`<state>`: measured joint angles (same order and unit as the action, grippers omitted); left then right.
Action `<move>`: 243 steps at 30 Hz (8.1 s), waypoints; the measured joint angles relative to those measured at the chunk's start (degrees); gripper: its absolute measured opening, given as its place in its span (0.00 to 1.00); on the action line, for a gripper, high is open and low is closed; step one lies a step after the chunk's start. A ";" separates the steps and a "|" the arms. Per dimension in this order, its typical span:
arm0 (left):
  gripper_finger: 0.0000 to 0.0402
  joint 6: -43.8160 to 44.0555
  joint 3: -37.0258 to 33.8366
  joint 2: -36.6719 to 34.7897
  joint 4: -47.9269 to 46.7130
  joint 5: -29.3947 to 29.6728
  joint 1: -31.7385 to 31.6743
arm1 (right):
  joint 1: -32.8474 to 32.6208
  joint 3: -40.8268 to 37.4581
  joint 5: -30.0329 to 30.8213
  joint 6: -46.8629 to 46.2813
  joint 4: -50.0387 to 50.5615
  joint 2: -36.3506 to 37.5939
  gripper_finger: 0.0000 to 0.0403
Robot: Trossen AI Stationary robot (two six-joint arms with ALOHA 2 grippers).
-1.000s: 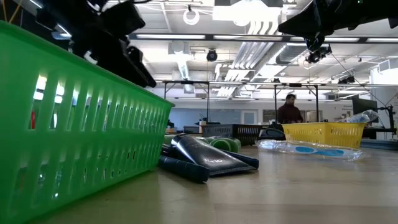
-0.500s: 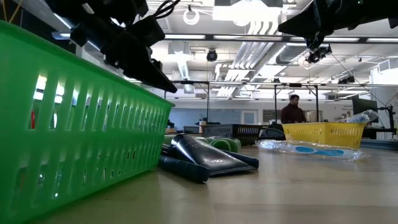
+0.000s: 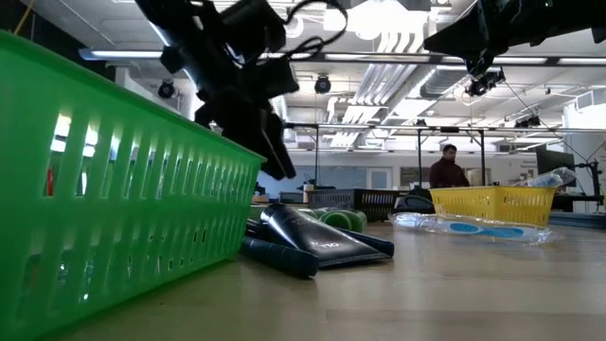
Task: Pick & Place Travel size toiletries
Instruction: Put the shave cream into the red bin, then put the shampoo into the black bin
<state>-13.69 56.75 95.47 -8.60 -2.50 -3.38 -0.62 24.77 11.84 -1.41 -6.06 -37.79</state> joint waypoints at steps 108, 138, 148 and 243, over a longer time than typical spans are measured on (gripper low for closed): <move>0.34 0.59 1.11 0.32 -10.34 5.05 0.02 | -0.01 0.00 0.00 -0.30 1.96 -0.01 0.01; 0.34 36.27 0.87 -25.46 -42.07 3.45 23.73 | 0.00 -0.04 -0.01 -0.22 2.20 -0.04 0.01; 0.34 56.67 0.76 -25.04 -45.33 4.35 39.73 | 0.00 -0.04 -0.01 -0.26 1.03 -0.04 0.01; 0.37 98.07 -2.21 -19.07 -44.33 18.16 53.64 | -0.02 0.02 0.01 0.39 0.73 -0.04 0.01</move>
<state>84.38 54.54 76.40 -52.93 15.66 50.26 -0.64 24.80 11.86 -1.02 -5.32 -37.82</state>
